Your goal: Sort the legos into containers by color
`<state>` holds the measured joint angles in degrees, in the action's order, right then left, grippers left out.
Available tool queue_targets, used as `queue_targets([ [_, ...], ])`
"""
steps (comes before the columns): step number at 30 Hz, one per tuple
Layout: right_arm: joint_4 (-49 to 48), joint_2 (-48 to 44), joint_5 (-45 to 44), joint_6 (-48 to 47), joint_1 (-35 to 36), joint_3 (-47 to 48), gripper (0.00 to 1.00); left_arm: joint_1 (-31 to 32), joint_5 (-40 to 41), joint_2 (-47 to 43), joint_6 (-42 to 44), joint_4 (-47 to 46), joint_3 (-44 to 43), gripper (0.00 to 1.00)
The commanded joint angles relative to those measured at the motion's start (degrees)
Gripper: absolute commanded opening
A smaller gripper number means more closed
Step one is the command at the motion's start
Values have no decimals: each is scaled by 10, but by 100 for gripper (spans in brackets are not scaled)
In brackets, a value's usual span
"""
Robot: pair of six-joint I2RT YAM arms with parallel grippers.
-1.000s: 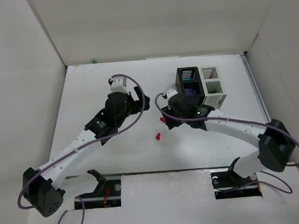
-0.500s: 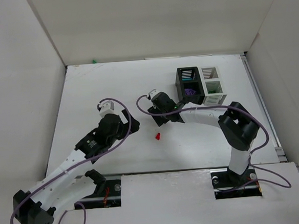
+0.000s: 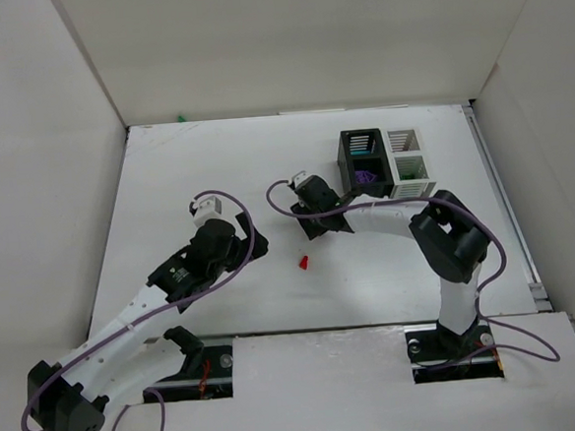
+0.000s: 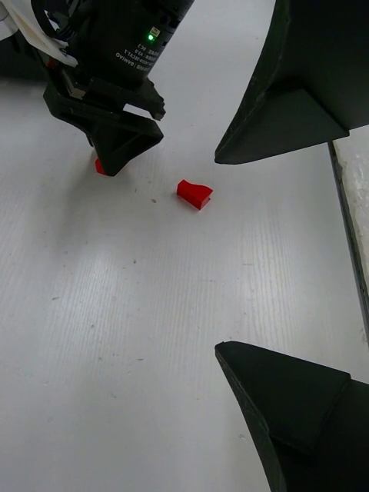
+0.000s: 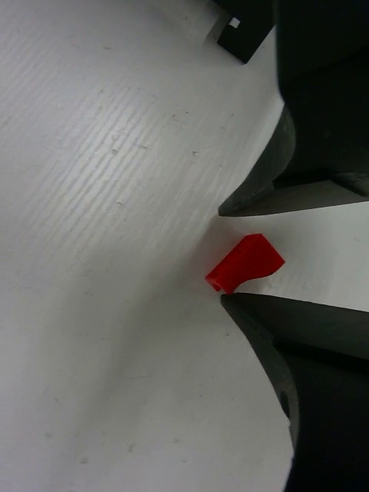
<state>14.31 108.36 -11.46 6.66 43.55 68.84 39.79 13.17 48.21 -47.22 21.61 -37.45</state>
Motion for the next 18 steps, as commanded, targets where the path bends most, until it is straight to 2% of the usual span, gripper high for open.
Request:
queue_targets([
  [1,-33,6,11,10,-7,12,49,4,8,0,6,-6,-11,99],
  [7,-33,6,16,21,-7,12,33,4,19,0,6,-1,-11,99],
  [13,-28,-19,21,33,-7,-5,21,4,19,0,6,5,-11,99],
  [18,-11,-74,15,40,-7,-5,18,4,-3,0,20,-9,-11,99],
])
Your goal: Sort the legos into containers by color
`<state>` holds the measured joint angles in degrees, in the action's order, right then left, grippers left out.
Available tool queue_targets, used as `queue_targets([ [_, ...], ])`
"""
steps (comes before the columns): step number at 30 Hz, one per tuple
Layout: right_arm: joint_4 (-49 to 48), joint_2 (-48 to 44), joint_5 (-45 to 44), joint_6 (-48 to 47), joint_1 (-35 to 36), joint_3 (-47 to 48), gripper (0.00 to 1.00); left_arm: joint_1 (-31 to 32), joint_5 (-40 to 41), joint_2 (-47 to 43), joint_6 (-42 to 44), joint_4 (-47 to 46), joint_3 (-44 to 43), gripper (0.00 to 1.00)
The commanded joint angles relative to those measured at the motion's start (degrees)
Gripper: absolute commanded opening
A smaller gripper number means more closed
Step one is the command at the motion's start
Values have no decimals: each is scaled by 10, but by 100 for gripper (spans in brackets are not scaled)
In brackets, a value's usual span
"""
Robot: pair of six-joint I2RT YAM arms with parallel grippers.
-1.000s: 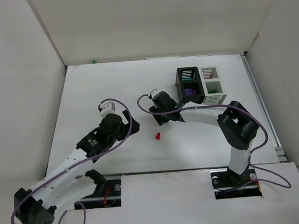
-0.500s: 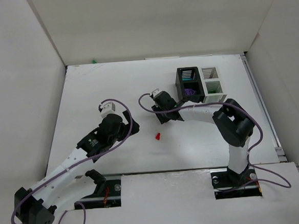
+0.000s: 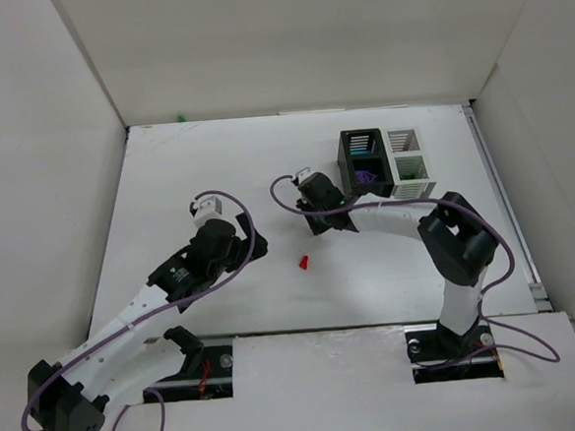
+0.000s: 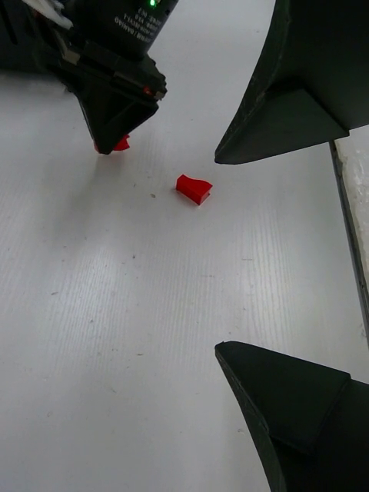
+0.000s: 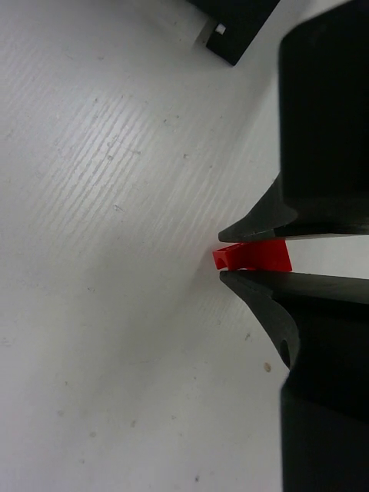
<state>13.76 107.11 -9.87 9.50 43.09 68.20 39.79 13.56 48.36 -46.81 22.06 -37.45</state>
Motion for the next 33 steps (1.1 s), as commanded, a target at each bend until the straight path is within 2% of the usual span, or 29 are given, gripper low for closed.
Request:
queue_targets([
  [1,-6,-73,-1,11,-3,2,18,4,-7,6,15,-20,-11,99],
  [7,35,-157,-27,18,-38,29,17,4,-67,43,53,-75,-5,99],
  [13,52,-182,-67,34,-145,76,17,4,-107,125,97,-135,0,99],
  [18,59,-146,-93,48,-251,140,17,22,-107,204,121,-146,-43,99],
  [25,65,-51,-132,67,-324,220,17,58,-106,306,144,-169,-95,94],
  [26,65,-42,-132,72,-331,229,17,58,-113,314,144,-169,-100,91],
  [29,71,-16,-116,79,-344,253,21,58,-123,330,156,-182,-111,90],
  [32,84,-5,-126,86,-344,267,32,64,-129,347,168,-182,-118,85],
  [33,84,-5,-126,92,-344,267,42,64,-129,354,174,-182,-119,83],
])
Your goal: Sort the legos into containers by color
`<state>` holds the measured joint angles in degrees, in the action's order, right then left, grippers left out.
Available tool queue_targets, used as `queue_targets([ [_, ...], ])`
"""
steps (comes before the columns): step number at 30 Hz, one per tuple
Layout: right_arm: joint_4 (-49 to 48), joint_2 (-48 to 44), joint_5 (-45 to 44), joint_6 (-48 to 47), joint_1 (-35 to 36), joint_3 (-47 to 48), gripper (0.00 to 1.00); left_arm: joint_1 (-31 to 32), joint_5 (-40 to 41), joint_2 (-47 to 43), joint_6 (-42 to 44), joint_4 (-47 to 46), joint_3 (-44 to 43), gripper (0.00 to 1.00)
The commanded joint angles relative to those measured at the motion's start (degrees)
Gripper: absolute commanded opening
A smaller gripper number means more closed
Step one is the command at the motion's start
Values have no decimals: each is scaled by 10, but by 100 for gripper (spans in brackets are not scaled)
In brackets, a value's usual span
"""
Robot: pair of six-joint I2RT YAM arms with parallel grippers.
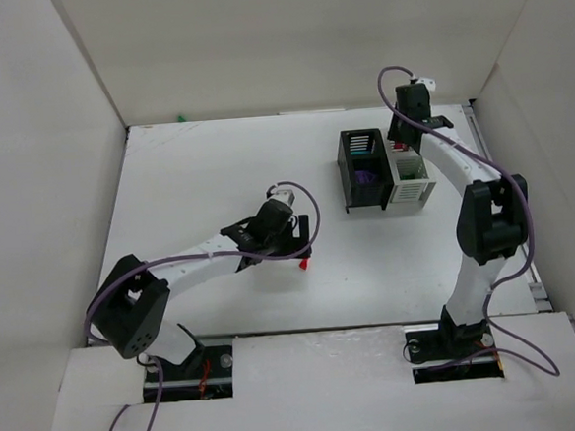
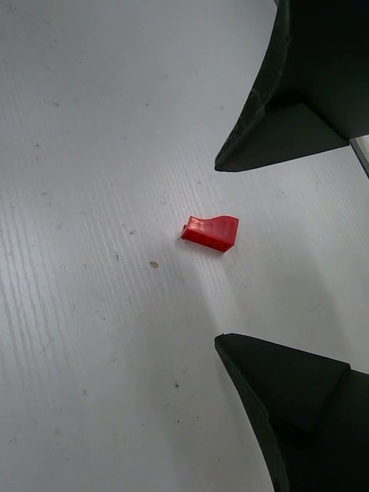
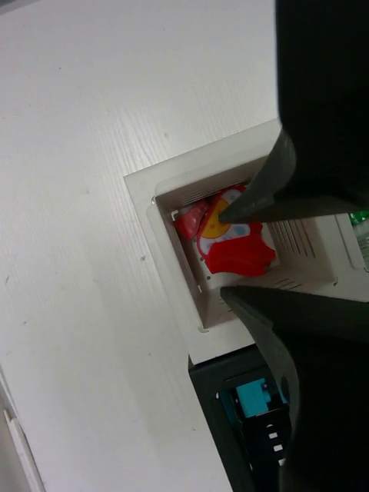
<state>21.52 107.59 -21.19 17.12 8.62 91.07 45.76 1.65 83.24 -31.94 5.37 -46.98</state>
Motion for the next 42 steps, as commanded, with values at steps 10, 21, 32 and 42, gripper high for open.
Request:
queue_targets([
  [10,12,-91,-10,40,1,-15,64,35,-27,22,57,-16,-23,76],
  [21,17,-245,55,101,1,-177,66,52,44,98,45,-10,-55,52],
  [32,34,-304,30,106,11,-210,66,85,101,159,35,53,-102,35],
  [42,40,-322,19,112,11,-216,66,90,128,140,16,92,-89,28],
])
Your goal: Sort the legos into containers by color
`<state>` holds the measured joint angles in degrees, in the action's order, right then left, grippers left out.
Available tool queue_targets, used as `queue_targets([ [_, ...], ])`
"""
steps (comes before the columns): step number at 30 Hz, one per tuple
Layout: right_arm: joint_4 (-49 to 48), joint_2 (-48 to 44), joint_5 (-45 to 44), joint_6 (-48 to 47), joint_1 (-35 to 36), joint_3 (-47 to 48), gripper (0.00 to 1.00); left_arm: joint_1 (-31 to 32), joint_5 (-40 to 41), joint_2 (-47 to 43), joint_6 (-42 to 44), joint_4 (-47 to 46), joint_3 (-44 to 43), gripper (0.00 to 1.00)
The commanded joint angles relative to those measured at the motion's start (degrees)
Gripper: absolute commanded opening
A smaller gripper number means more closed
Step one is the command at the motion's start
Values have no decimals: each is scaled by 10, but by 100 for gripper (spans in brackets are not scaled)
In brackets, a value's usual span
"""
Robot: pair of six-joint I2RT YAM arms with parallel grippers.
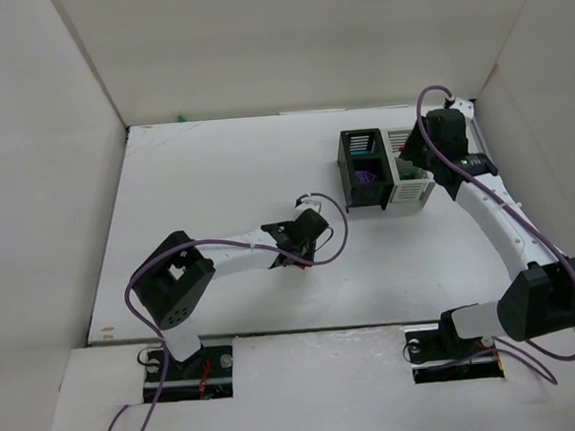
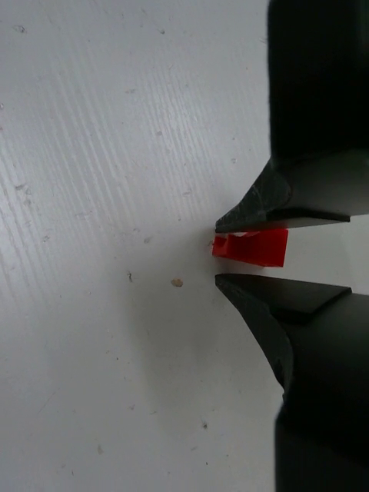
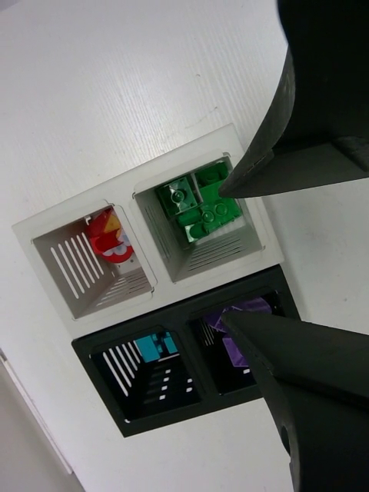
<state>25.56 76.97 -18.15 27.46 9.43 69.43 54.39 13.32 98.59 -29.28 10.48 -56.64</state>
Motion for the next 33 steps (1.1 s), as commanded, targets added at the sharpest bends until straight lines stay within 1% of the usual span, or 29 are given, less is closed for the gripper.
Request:
queue_targets([
  [1,-1,-22,-12,8,3,-6,66,4,11,-14,-10,41,7,23],
  [4,-1,-29,-19,14,3,-6,66,4,6,-14,-10,33,0,13],
  [5,4,-29,-19,14,3,-11,66,4,6,-14,-4,33,0,7],
  [7,11,-35,-31,20,3,-17,66,4,-1,-14,-4,28,-15,2],
  [10,17,-62,-43,33,3,-29,66,4,-1,-19,13,33,-46,1],
  [12,23,-82,-59,49,3,-36,66,4,17,-24,30,33,-71,1],
  [13,32,-90,-69,56,3,-43,66,4,25,-24,37,33,-106,1],
  [16,47,-125,-112,97,-4,-57,67,-9,27,-17,77,20,-173,1],
  [17,47,-134,-112,107,-12,-68,67,-15,19,-9,102,11,-224,1],
  [19,47,-159,-112,122,-22,-81,67,-32,7,21,121,-12,-281,1],
  [20,47,-166,-112,130,-30,-93,67,-32,-7,35,136,-19,-344,1],
  [21,47,-173,-112,136,-30,-98,67,-38,-8,51,146,-19,-382,1],
  [22,47,-186,-112,143,-37,-104,67,-38,-8,91,169,-24,-422,1],
  [23,47,-193,-112,143,-37,-109,67,-38,-19,114,181,-24,-508,1],
  [24,47,-200,-112,150,-43,-117,67,-38,-30,139,190,-24,-554,1],
  [25,47,-215,-112,161,-43,-122,67,-38,-42,190,198,-24,-599,1],
  [26,47,-222,-117,161,-43,-122,67,-44,-57,218,206,-24,-643,1],
  [27,47,-230,-117,161,-43,-131,67,-44,-85,246,211,-24,-730,1],
  [28,47,-237,-117,167,-49,-139,67,-44,-99,272,211,-30,-769,2],
  [29,47,-249,-123,167,-49,-139,67,-44,-111,316,211,-56,-800,4],
  [30,42,-255,-129,167,-49,-144,67,-44,-129,331,211,-77,-822,5],
  [31,41,-262,-129,173,-49,-144,67,-49,-137,347,211,-133,-833,7],
  [32,41,-262,-129,173,-55,-144,67,-49,-137,354,201,-134,-828,7],
  [33,41,-267,-129,173,-55,-144,68,-49,-137,361,192,-192,-828,7],
])
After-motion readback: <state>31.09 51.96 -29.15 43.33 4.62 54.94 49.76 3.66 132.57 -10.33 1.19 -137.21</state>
